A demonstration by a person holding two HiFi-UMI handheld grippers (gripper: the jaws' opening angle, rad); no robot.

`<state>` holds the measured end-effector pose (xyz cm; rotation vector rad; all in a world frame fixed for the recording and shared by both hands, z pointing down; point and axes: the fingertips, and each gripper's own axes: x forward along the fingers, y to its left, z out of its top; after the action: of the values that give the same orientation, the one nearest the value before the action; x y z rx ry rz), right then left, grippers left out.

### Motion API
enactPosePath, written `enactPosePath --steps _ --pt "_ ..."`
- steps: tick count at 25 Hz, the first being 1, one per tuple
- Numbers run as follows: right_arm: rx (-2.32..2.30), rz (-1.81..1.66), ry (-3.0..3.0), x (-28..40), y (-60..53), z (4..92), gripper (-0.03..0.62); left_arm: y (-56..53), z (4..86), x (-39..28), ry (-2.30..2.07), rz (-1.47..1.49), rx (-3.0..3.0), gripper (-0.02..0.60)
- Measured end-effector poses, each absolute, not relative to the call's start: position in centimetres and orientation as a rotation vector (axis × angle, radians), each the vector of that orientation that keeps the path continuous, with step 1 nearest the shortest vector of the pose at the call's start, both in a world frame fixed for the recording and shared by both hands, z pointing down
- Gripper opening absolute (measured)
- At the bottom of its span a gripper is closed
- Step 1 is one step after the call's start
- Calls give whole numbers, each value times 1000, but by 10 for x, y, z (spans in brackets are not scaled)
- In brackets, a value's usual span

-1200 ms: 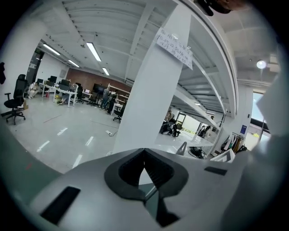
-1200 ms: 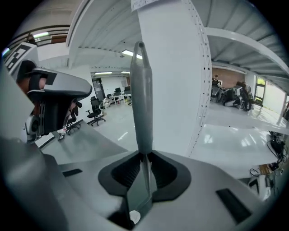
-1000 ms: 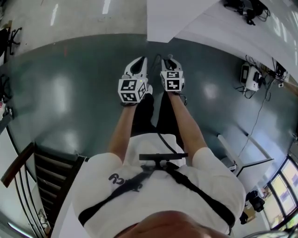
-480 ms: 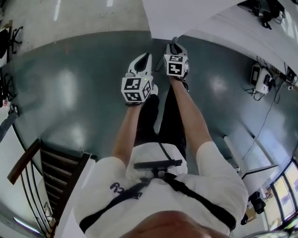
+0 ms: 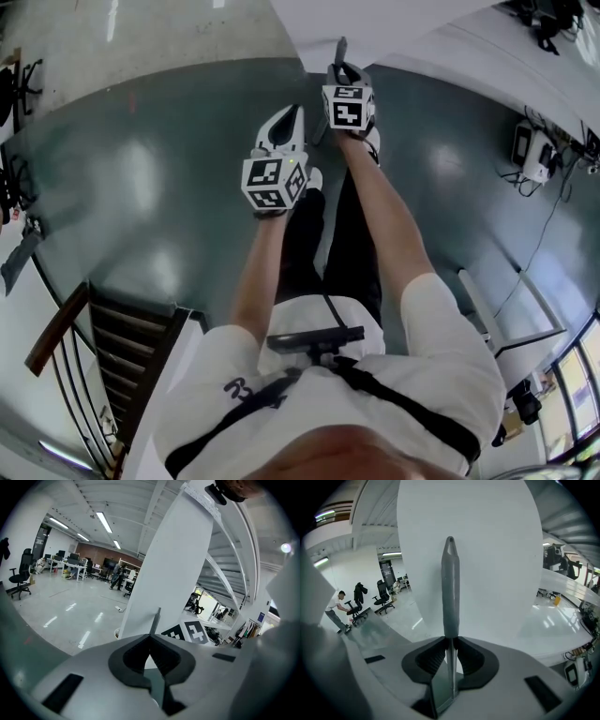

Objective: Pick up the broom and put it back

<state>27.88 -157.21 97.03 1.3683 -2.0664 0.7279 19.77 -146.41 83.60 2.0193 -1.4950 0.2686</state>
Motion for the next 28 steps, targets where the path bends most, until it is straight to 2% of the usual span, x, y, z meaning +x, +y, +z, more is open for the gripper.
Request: enactPosePath --steps 13,14,15,16,20,28 --pt "1286 779 -2134 264 -1568 971 87 -1453 841 187 -1538 290 1983 11" --pt "1286 780 -2134 264 -1568 970 106 -1453 841 186 -1541 288 1981 11" --pt "1288 783 -2134 264 -1568 969 157 -1452 840 185 -1543 287 1979 11" --pt "1291 785 -2134 264 -1568 968 169 -1452 840 184 -1544 287 1977 11" --pt "1291 781 -2143 264 -1561 959 170 -1449 839 178 -1554 297 1972 11" --pt "1357 721 -2218 284 -1522 881 169 -1443 798 172 -1564 281 2025 11"
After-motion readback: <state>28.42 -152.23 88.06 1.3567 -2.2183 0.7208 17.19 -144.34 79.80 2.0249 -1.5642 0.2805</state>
